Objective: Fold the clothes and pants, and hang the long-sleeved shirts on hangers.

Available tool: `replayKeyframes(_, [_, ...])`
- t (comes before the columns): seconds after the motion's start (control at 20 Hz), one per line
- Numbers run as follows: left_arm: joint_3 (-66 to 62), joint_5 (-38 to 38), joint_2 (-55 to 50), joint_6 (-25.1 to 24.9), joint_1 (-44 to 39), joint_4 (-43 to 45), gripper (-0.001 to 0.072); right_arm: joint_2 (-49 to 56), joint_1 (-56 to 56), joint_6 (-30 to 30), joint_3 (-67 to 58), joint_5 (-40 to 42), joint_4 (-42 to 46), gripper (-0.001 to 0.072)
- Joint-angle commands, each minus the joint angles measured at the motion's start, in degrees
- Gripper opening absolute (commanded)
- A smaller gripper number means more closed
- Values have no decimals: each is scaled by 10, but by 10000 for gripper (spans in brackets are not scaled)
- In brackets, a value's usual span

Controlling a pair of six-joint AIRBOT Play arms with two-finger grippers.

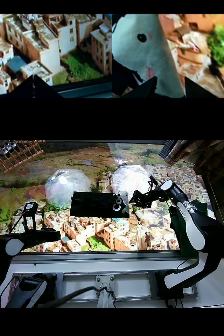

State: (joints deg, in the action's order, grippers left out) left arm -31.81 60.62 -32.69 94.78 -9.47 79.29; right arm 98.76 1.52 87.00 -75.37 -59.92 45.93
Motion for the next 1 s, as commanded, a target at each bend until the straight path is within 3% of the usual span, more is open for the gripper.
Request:
replayKeyframes(0.0, [0,0,0,0,1,0,5,29,-3,-39,5,26,-88,435])
replayKeyframes(0.2, [0,0,0,0,1,-1,4,56,10,-43,5,33,-102,429])
replayKeyframes(0.3, [0,-1,0,0,1,-1,4,60,30,-49,5,52,-102,335])
replayKeyframes(0.45, [0,0,0,0,1,-1,4,59,50,-53,5,72,-118,62])
replayKeyframes(0.5, [0,0,1,0,1,-4,4,54,50,-52,5,68,-124,21])
replayKeyframes(0.7, [0,-1,1,0,1,-13,4,-4,3,-36,-29,8,-98,23])
replayKeyframes(0.95, [0,-21,1,0,1,-13,4,-83,-70,90,-199,-142,40,23])
